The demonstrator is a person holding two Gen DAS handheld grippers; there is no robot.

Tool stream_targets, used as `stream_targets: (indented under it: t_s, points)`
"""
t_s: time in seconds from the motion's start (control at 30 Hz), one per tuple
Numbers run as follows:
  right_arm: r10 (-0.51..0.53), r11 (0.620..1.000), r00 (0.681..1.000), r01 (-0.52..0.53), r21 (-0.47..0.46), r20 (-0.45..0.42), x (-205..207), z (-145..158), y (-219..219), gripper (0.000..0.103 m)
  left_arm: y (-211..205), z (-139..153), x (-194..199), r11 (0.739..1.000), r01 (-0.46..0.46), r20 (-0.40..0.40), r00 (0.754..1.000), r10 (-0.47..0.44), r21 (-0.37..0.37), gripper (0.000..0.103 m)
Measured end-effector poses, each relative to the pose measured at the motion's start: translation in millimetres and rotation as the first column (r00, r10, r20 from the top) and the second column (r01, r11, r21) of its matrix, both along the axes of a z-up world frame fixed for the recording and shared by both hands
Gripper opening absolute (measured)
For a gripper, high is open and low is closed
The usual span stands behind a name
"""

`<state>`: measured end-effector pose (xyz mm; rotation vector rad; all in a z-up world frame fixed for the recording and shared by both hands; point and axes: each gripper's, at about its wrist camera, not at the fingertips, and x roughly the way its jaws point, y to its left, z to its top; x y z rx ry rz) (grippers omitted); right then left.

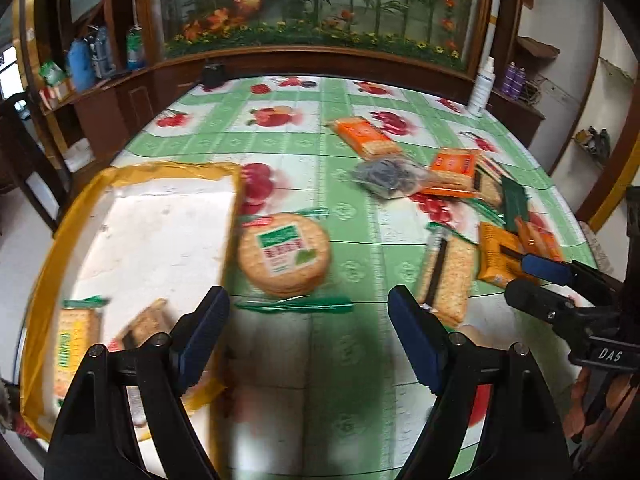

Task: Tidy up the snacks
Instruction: 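Move both grippers back from the tray to the snack pile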

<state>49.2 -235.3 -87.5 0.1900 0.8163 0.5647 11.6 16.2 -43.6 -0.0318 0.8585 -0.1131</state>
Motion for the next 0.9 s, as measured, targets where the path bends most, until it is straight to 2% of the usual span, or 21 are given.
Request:
stream_targets:
  t_s: [0.1,0.3,0.37,0.43,0.6,0.7,0.83,0.9]
  points:
    - [-0.030,0.999,0.999,0.030,-0.023,0.014,-2.9,-0.1,-10.6,0.076,-14.8,0.8,4.8,0.998,0.057,-0.010,0.998,-0.057,-0.014,0.082]
    - [-0.130,0.988,0.991,0.133,-0.081,0.035,-8.0,0.1,-51.3,0.078,-58.9,2.3,6.1,0.983,0.184,-0.003,0.983,-0.184,0.023,0.082]
    - [-0.161,0.984,0.986,0.164,-0.075,0.036,-10.7,1.1,-68.5,0.078,-71.7,0.8,6.6,0.975,0.218,-0.007,0.976,-0.218,0.031,0.082]
    - [-0.180,0.982,0.983,0.182,-0.050,0.041,-14.1,3.1,-86.2,0.079,-79.7,-1.2,8.5,0.971,0.235,-0.011,0.972,-0.235,0.041,0.082]
    - [-0.237,0.969,0.971,0.239,-0.065,0.025,-12.5,0.0,-119.0,0.083,-88.0,-6.7,11.6,0.967,0.252,-0.031,0.968,-0.250,0.040,0.082]
    - [-0.248,0.969,0.969,0.248,0.000,0.001,-5.4,-4.7,-137.0,0.083,-88.0,-10.0,13.9,0.969,0.244,-0.043,0.969,-0.243,0.025,0.082]
    - [-0.315,0.938,0.948,0.317,0.143,-0.038,23.8,-0.4,-162.9,0.083,-90.6,-10.9,15.6,0.969,0.247,-0.052,0.968,-0.247,0.000,0.082]
    - [-0.319,0.929,0.947,0.322,0.183,-0.047,41.0,1.2,-166.7,0.084,-93.0,-10.2,15.5,0.968,0.251,-0.051,0.967,-0.250,0.007,0.082]
